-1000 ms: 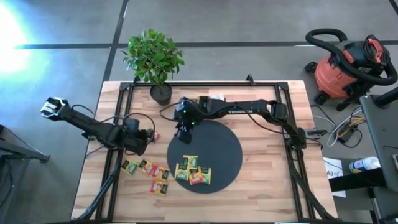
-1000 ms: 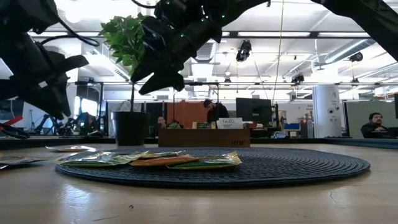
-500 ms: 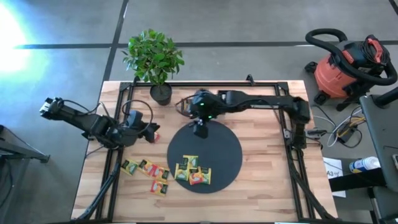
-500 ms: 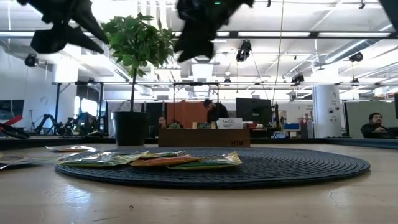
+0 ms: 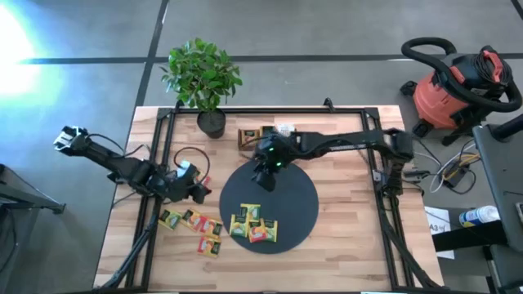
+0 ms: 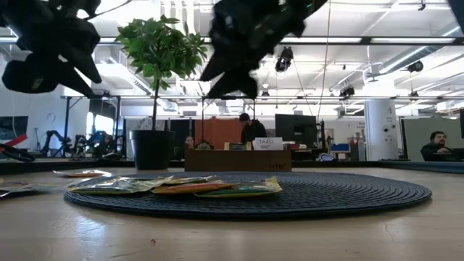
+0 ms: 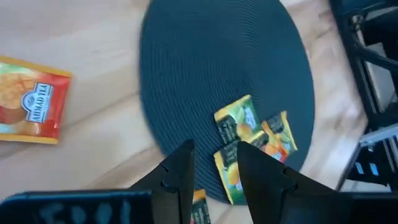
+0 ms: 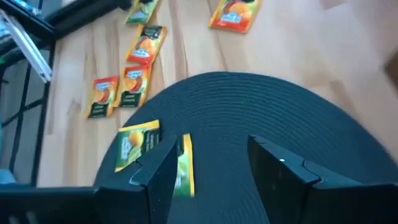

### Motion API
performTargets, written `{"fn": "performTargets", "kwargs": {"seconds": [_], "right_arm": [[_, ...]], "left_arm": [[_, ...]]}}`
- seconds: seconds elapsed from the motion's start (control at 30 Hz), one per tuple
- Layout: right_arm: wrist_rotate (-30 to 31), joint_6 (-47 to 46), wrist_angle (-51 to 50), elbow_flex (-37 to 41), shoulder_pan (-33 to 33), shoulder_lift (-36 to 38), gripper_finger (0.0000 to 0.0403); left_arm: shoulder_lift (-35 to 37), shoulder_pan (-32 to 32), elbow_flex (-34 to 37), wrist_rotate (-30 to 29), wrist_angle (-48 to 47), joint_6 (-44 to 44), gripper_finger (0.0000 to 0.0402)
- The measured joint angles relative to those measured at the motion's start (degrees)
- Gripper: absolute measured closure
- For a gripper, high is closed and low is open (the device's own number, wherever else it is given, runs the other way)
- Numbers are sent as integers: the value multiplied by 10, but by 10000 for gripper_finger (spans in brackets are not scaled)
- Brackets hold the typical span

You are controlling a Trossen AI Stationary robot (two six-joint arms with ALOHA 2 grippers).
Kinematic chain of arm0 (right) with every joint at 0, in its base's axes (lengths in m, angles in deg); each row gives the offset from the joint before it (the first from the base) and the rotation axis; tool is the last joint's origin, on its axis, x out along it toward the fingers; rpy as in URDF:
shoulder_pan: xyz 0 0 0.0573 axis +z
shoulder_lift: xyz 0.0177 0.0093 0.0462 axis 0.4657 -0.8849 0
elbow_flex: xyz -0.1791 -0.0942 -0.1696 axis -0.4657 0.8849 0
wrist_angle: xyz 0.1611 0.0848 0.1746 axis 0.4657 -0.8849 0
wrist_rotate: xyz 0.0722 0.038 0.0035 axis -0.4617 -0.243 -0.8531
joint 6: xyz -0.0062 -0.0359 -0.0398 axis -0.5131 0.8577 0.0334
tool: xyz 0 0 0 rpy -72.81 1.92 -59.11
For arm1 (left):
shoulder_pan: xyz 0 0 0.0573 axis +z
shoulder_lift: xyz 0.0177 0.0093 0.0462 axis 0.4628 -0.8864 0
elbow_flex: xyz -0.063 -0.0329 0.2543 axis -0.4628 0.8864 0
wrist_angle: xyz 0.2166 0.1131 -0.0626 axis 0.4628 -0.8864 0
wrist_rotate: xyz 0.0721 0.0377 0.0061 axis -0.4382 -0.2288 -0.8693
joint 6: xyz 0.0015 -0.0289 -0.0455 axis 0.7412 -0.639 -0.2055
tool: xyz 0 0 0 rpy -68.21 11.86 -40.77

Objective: Pick & Place Tea
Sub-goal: Put the yellow tea bag into the middle slot of the wooden organizer

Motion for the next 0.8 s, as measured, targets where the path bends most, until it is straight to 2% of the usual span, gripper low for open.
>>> {"fn": "performTargets", "kwargs": {"seconds": [0.07,0.2,0.27,0.37,0.53,0.67,0.8], "right_arm": [[-9,1,1,-34,0,-38,218],[-56,0,-2,-120,-3,-111,218],[-68,2,-19,-162,-3,-147,218],[-69,14,-52,-224,-1,-190,218],[-67,74,-170,-300,-2,-229,218],[-52,119,-234,-297,-2,-235,218],[-51,122,-248,-255,-5,-222,223]], "left_arm": [[2,-14,-2,-24,-32,-31,307],[15,-32,6,-43,-194,-182,307],[17,-31,18,-60,-231,-243,307],[19,-19,42,-108,-204,-267,307],[-3,11,86,-108,-137,-276,307],[-18,17,109,-100,-1,-233,307],[-42,26,113,-100,25,-218,307]]}}
